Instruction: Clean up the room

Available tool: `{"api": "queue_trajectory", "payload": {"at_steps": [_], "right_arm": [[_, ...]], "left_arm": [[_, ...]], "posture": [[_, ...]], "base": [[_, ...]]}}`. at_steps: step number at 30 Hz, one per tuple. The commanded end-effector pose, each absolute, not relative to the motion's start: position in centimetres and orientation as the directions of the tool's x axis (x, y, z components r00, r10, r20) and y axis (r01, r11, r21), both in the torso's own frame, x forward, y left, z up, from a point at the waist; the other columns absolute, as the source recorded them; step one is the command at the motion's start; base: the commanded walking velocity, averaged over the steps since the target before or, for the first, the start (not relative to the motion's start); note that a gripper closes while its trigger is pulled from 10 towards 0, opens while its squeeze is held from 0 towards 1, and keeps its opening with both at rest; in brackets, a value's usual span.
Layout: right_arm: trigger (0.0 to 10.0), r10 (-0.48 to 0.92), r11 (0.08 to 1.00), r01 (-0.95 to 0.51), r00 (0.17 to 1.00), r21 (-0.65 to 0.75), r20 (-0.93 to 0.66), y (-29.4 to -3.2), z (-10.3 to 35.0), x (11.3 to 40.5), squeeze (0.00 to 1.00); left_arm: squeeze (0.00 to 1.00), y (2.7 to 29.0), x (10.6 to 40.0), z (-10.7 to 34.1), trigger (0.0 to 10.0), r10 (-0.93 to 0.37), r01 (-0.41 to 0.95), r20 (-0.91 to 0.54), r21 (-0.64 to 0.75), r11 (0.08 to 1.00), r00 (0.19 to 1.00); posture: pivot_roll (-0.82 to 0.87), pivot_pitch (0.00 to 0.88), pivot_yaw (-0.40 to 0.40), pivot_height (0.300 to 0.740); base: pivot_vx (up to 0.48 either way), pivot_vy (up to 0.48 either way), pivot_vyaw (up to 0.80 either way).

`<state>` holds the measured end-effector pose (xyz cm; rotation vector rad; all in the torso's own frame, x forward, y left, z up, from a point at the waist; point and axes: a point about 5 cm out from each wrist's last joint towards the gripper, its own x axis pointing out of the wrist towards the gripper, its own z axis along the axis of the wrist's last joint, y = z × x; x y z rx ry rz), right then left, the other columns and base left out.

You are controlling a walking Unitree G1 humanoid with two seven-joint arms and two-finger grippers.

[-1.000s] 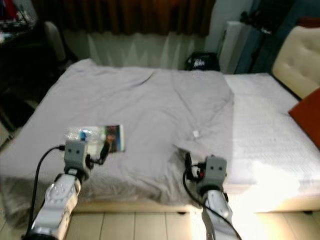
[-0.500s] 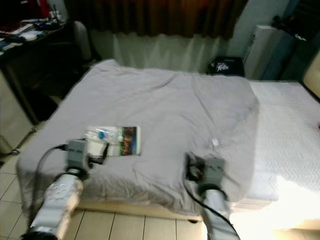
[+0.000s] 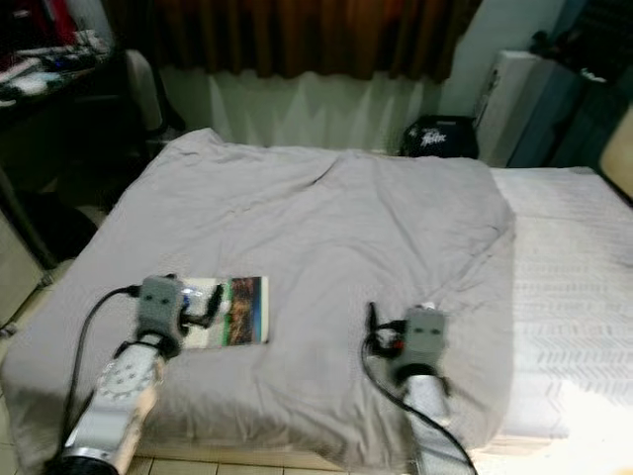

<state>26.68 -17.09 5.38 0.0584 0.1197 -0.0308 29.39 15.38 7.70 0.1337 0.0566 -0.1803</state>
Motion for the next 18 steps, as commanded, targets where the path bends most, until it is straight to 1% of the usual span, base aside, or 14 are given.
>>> {"api": "queue_trajectory", "payload": {"at_steps": [1,2,15,18], "right_arm": [[10.0,-0.056,0.997,0.061,0.991,0.044,-0.121,-18.15,5.43,26.59,0.00],[10.0,-0.056,0.997,0.061,0.991,0.045,-0.120,-18.16,5.44,26.58,0.00],[10.0,-0.057,0.997,0.063,0.991,0.051,-0.121,-18.22,5.38,26.45,0.00],[10.0,-0.056,0.997,0.063,0.991,0.050,-0.122,-18.24,5.38,26.43,0.00]], "left_arm": [[0.00,14.69,29.47,7.80,10.0,-0.197,0.203,-0.062,0.119,0.972,0.978],[0.00,14.69,29.49,7.81,10.0,-0.196,0.202,-0.061,0.118,0.972,0.979],[0.00,14.99,29.65,7.46,10.0,-0.180,0.188,-0.085,0.099,0.977,0.980],[0.00,15.07,29.76,7.53,10.0,-0.175,0.184,-0.083,0.113,0.976,0.981]], "posture": [[-0.02,0.000,-0.027,0.740],[-0.02,0.000,-0.027,0.740],[-0.02,0.000,-0.028,0.740],[-0.02,0.000,-0.028,0.740]], "base": [[0.000,0.000,0.00],[0.000,0.000,0.00],[0.000,0.480,0.00],[0.000,0.480,0.00]]}}
